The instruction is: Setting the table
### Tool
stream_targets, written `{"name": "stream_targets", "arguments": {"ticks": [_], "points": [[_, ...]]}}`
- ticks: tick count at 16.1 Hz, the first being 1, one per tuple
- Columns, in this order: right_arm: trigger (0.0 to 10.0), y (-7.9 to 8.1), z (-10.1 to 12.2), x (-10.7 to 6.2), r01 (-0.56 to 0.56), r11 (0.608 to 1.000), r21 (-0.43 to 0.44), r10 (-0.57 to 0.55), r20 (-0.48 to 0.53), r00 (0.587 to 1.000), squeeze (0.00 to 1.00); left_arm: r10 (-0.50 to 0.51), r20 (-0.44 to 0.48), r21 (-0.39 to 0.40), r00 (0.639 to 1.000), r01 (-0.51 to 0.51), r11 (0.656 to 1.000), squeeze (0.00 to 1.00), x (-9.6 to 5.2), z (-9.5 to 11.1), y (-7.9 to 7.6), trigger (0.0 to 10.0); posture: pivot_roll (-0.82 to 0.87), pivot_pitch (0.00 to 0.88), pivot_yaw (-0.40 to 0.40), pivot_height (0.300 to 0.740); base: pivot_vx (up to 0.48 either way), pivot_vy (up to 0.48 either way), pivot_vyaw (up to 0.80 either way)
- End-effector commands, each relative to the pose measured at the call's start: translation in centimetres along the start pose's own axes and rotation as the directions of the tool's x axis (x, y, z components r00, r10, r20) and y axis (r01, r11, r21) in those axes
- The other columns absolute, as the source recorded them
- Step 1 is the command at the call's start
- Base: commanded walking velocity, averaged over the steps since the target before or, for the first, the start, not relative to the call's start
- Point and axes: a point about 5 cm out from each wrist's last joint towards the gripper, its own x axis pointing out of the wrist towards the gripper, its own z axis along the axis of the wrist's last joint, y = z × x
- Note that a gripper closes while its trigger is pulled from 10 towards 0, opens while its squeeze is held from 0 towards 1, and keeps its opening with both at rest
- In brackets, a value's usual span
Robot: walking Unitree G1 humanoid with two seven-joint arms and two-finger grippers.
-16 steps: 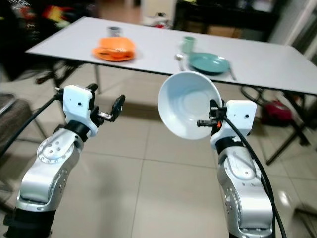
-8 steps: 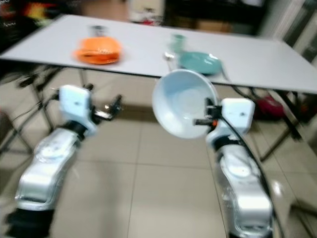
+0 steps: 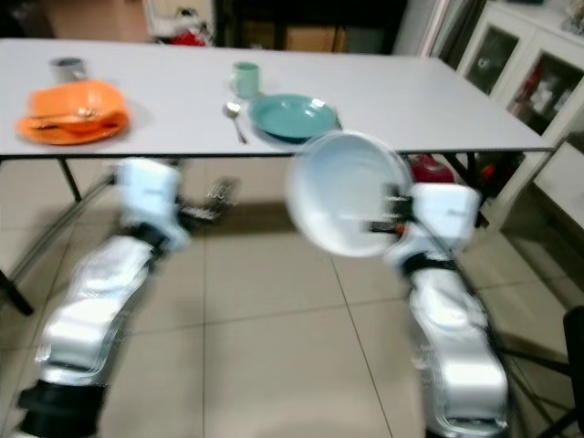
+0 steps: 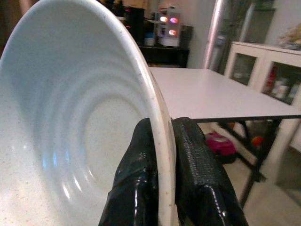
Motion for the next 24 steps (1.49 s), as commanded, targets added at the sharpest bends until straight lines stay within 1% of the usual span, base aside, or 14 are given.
{"name": "stream_targets", "arguments": {"ticks": [1, 5, 7, 10, 14, 16, 19, 24], "points": [[10.0, 1.0, 1.1, 0.1, -0.042, 0.999, 0.016, 0.041, 0.057, 0.998, 0.0, 0.046, 0.001, 0.025, 0.999, -0.046, 0.999, 0.0, -0.3, 0.2, 1.4, 10.0, 0.02, 0.0, -0.057, 0.74, 0.345, 0.0, 0.0], [10.0, 1.1, 0.9, 0.1, -0.054, 0.998, 0.027, 0.053, 0.04, 0.998, 0.0, 0.063, -0.005, 0.034, 0.998, -0.062, 0.997, 0.0, -0.5, 0.1, 2.0, 10.0, 0.02, 0.0, -0.059, 0.74, 0.347, 0.0, 0.0], [10.0, 1.0, 1.0, 0.2, -0.049, 0.999, 0.004, 0.049, 0.054, 0.997, 0.0, 0.068, -0.006, 0.038, 0.998, -0.068, 0.997, 0.0, -0.5, 0.0, 2.1, 10.0, 0.03, 0.0, -0.064, 0.74, 0.351, 0.0, 0.0], [10.0, 1.2, 1.3, 0.4, -0.053, 0.999, -0.003, 0.053, 0.064, 0.997, 0.0, 0.072, -0.006, 0.038, 0.997, -0.071, 0.997, 0.0, -0.5, 0.0, 2.2, 10.0, 0.03, 0.0, -0.069, 0.74, 0.349, 0.0, 0.0], [10.0, 0.9, 1.7, 0.7, -0.031, 0.999, -0.018, 0.033, 0.095, 0.995, 0.0, 0.072, -0.006, 0.039, 0.997, -0.072, 0.997, 0.0, -0.7, -0.1, 2.2, 10.0, 0.03, 0.0, -0.066, 0.74, 0.348, 0.0, 0.0], [10.0, 1.0, 1.6, 0.5, -0.047, 0.999, -0.007, 0.048, 0.091, 0.995, 0.0, 0.071, -0.017, 0.045, 0.997, -0.07, 0.997, 0.0, -1.0, -0.3, 2.3, 10.0, 0.03, 0.0, -0.058, 0.74, 0.349, 0.0, 0.0], [10.0, 1.0, 0.9, 0.2, -0.048, 0.999, 0.01, 0.047, 0.063, 0.997, 0.0, 0.075, -0.024, 0.051, 0.997, -0.074, 0.996, 0.0, -1.3, -0.4, 2.6, 10.0, 0.04, 0.0, -0.062, 0.74, 0.347, 0.0, 0.0], [10.0, 0.8, 0.9, 0.5, -0.065, 0.997, 0.048, 0.062, 0.062, 0.996, 0.0, 0.069, -0.023, 0.046, 0.997, -0.068, 0.997, 0.0, -1.3, -0.5, 1.9, 10.0, 0.05, 0.0, -0.075, 0.74, 0.348, 0.0, 0.0]]}}
